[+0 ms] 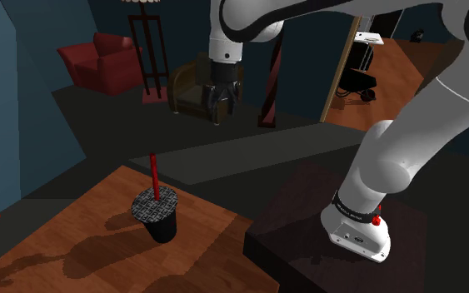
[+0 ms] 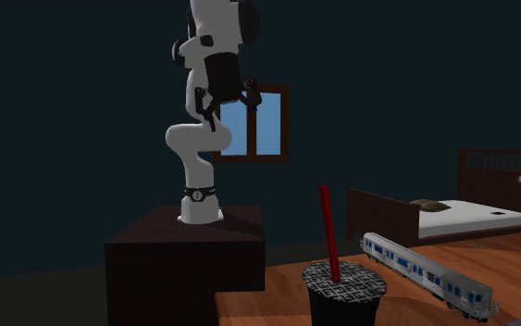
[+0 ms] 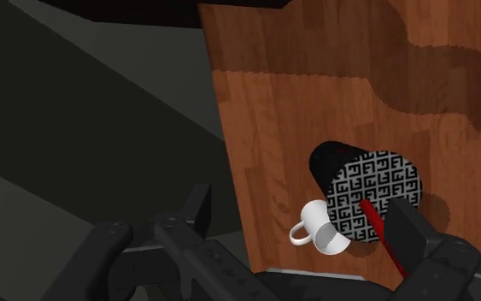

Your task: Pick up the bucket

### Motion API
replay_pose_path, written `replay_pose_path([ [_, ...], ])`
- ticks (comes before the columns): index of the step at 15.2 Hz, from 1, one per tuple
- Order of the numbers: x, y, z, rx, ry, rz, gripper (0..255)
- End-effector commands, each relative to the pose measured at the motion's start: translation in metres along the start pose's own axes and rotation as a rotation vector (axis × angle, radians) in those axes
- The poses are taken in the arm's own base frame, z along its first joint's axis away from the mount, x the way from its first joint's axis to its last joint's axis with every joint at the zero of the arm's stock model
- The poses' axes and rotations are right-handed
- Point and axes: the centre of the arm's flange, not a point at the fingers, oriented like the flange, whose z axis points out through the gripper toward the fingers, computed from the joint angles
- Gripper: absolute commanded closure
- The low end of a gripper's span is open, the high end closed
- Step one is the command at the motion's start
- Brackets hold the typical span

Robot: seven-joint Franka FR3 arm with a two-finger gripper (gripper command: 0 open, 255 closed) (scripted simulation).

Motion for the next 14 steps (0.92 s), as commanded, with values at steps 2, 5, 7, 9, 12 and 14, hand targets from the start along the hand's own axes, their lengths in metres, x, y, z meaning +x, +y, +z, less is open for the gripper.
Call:
replay_pose_path([
  [2,0.025,-0.022,0.021,0.002,-0.007,-0.003,0],
  [5,0.05,-0.047,0.041,0.003,-0.014,-0.006,0],
  [7,0.067,-0.063,0.054,0.003,-0.018,-0.008,0],
  [9,0.083,-0.079,0.067,0.004,-0.023,-0.01,0],
  [12,0.108,-0.104,0.087,0.005,-0.03,-0.013,0],
  [14,0.124,-0.121,0.101,0.006,-0.034,-0.015,0],
])
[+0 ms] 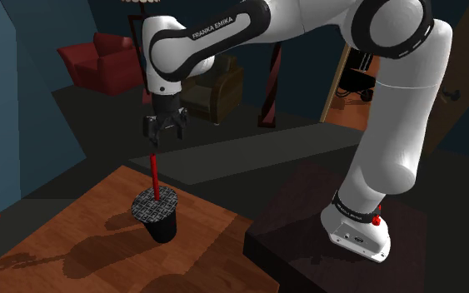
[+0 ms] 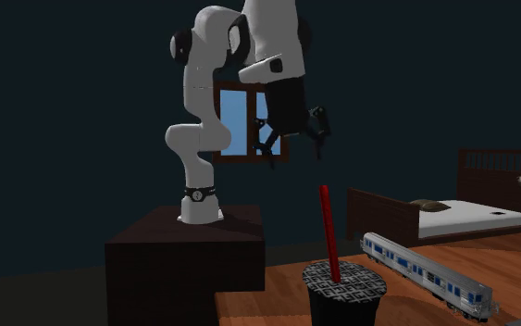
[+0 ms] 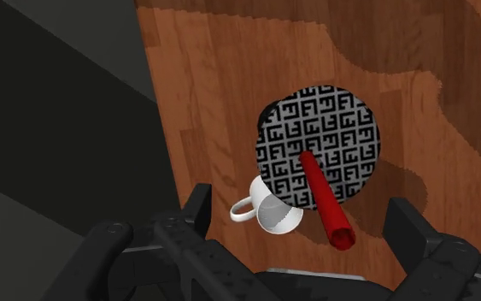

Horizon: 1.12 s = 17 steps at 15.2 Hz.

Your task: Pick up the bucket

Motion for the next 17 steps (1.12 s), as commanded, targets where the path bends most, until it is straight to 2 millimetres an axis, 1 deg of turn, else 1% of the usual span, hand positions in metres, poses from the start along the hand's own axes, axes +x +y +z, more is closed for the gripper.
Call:
replay_pose_path([
  [1,0.015,-0.016,0.013,0.001,-0.004,-0.001,0],
  [4,0.04,-0.041,0.032,0.002,-0.011,-0.004,0],
  [5,0.044,-0.044,0.035,0.002,-0.012,-0.005,0],
  [12,0.047,-0.038,0.072,0.002,-0.012,-0.005,0],
  [14,0.047,-0.037,0.074,0.002,-0.012,-0.005,0],
  [15,0.047,-0.037,0.075,0.002,-0.012,-0.005,255],
  [17,0.047,-0.037,0.075,0.002,-0.012,-0.005,255],
])
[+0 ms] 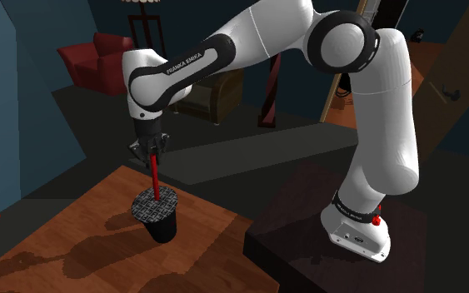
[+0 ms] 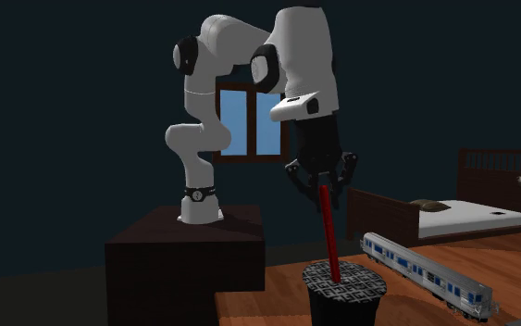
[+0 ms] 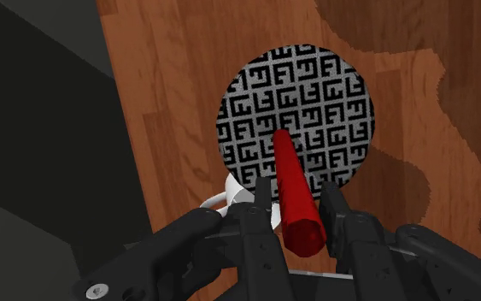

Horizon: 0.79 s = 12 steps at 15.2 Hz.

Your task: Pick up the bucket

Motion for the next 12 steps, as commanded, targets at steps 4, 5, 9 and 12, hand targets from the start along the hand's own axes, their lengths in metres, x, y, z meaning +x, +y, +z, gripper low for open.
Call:
replay_pose_path([
  [4,0.0,0.0,0.001,0.0,0.0,0.0,255],
  [5,0.0,0.0,0.001,0.0,0.0,0.0,255],
  [9,-0.001,-0.002,-0.011,0.0,0.0,0.0,255],
  [12,-0.003,-0.005,-0.026,0.0,0.0,0.0,255],
])
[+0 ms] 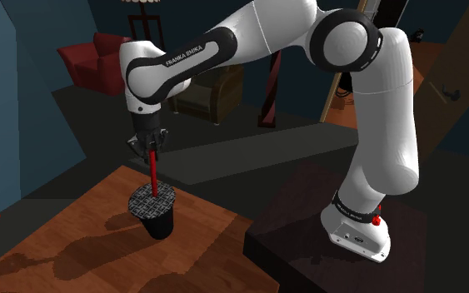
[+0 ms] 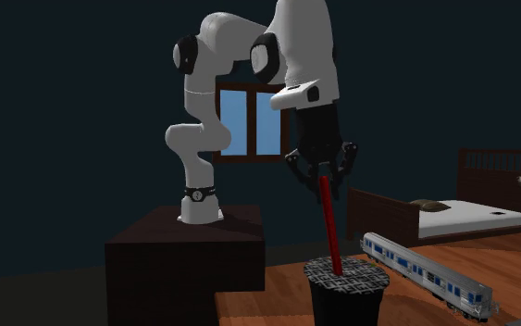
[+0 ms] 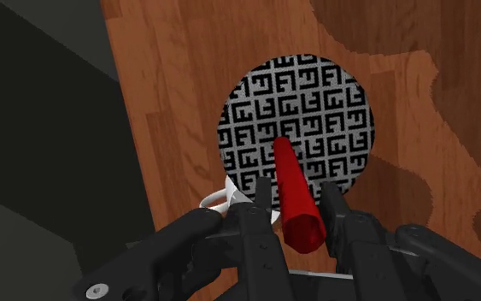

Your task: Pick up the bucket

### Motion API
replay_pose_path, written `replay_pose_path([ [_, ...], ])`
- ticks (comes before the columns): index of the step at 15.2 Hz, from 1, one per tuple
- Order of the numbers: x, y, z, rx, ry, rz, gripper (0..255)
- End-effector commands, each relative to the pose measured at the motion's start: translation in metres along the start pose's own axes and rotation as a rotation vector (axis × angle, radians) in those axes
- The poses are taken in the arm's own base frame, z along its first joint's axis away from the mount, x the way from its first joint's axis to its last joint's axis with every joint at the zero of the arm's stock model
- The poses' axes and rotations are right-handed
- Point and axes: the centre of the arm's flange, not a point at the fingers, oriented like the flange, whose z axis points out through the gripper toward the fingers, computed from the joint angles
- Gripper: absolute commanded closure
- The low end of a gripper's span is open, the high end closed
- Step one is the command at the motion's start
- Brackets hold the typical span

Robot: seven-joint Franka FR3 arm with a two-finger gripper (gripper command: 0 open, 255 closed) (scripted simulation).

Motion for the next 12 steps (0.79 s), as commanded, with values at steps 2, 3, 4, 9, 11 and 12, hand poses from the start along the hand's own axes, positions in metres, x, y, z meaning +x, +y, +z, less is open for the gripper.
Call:
replay_pose_path([
  [2,-0.003,-0.004,-0.018,0.002,0.004,0.0,255],
  [3,-0.004,-0.005,-0.023,0.002,0.004,0.0,255],
  [4,-0.004,-0.006,-0.028,0.002,0.004,0.0,255],
  [9,-0.007,-0.01,-0.054,0.002,0.004,0.0,255],
  [11,-0.007,-0.012,-0.06,0.002,0.004,0.0,255],
  [12,-0.007,-0.012,-0.06,0.002,0.004,0.0,255],
])
